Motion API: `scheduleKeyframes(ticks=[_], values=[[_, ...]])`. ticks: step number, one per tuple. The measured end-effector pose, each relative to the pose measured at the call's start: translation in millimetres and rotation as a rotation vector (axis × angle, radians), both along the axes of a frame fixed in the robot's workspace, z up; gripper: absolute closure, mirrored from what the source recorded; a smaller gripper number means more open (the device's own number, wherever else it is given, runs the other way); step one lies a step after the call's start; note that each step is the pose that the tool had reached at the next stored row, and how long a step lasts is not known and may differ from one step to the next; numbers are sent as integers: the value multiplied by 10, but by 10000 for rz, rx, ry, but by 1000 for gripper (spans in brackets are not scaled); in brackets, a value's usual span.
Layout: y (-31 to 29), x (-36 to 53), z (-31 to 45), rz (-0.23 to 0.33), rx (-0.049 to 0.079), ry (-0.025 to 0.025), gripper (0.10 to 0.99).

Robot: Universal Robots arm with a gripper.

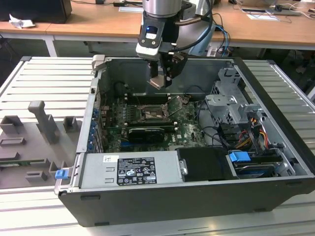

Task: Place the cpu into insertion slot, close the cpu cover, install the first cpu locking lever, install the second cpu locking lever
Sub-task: 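Place the cpu into insertion slot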

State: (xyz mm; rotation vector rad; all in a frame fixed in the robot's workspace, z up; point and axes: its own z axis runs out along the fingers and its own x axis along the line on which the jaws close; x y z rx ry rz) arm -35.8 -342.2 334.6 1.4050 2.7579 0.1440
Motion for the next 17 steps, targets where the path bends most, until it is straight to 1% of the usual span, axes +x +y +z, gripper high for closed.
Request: scheduleKeyframes(ticks=[4,13,17], values=[[0,0,-5,-503,-10,0,557],[0,0,-12,-974,-10,0,557],[0,0,-17,-1085,-11,1,557]])
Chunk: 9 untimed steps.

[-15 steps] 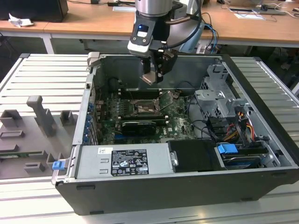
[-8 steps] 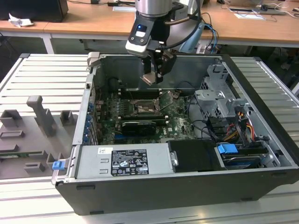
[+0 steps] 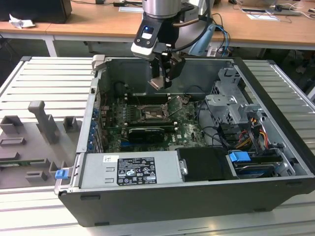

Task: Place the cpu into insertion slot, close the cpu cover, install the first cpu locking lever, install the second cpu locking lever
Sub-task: 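Place the cpu into insertion slot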

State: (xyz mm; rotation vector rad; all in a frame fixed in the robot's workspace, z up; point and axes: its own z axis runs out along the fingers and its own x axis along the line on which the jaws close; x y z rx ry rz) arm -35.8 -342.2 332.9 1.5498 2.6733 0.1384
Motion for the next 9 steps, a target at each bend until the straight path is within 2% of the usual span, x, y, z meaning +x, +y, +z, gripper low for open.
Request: scheduleKeyframes(ticks=[9], values=[[0,0,-21,-153,1,-1,557]])
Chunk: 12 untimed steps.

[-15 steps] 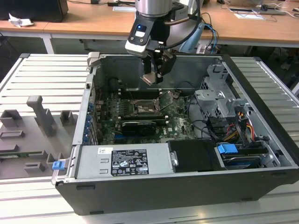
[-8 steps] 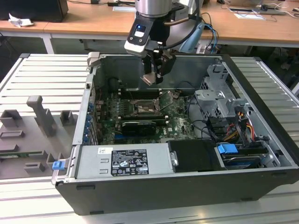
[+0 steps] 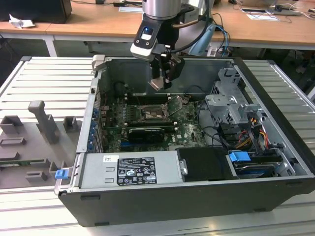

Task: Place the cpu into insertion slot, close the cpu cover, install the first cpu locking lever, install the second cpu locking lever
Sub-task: 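Place the cpu into insertion slot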

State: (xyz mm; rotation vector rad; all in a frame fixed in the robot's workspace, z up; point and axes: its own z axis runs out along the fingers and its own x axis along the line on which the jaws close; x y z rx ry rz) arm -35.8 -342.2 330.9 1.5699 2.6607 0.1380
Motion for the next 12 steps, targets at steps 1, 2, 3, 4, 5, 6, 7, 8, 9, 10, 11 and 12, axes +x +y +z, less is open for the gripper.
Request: scheduleKeyframes(ticks=[1,2,3,4,5,6,7,8,9,10,11,12], values=[[0,0,-2,-16,0,0,557],[0,0,-4,-36,0,0,557],[0,0,-9,-78,1,0,557],[0,0,-13,-134,0,0,557],[0,0,-18,-203,0,0,557],[0,0,-22,-283,-1,0,557],[0,0,-25,-328,-1,1,557],[0,0,-27,-376,-1,0,557],[0,0,-29,-408,-1,0,557],[0,0,-31,-453,0,1,557],[0,0,-34,-503,0,0,557],[0,0,-35,-530,0,0,557]])
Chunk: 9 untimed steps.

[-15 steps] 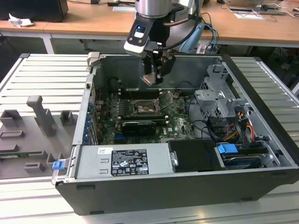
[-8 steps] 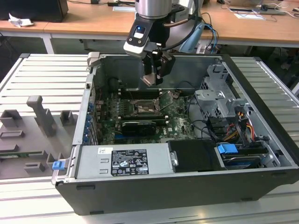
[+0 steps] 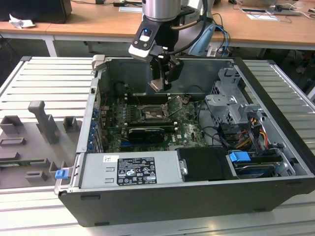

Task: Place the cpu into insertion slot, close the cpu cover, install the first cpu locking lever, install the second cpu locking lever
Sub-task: 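Place the cpu into insertion slot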

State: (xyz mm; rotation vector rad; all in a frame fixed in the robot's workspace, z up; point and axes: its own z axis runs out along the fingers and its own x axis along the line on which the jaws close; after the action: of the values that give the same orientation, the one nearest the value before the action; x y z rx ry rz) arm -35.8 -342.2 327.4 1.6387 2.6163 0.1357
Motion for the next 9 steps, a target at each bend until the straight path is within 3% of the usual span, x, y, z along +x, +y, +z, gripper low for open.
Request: scheduleKeyframes(ticks=[6,9], values=[[0,0,-17,-347,2,-1,557],[2,0,-33,-773,-1,0,557]])
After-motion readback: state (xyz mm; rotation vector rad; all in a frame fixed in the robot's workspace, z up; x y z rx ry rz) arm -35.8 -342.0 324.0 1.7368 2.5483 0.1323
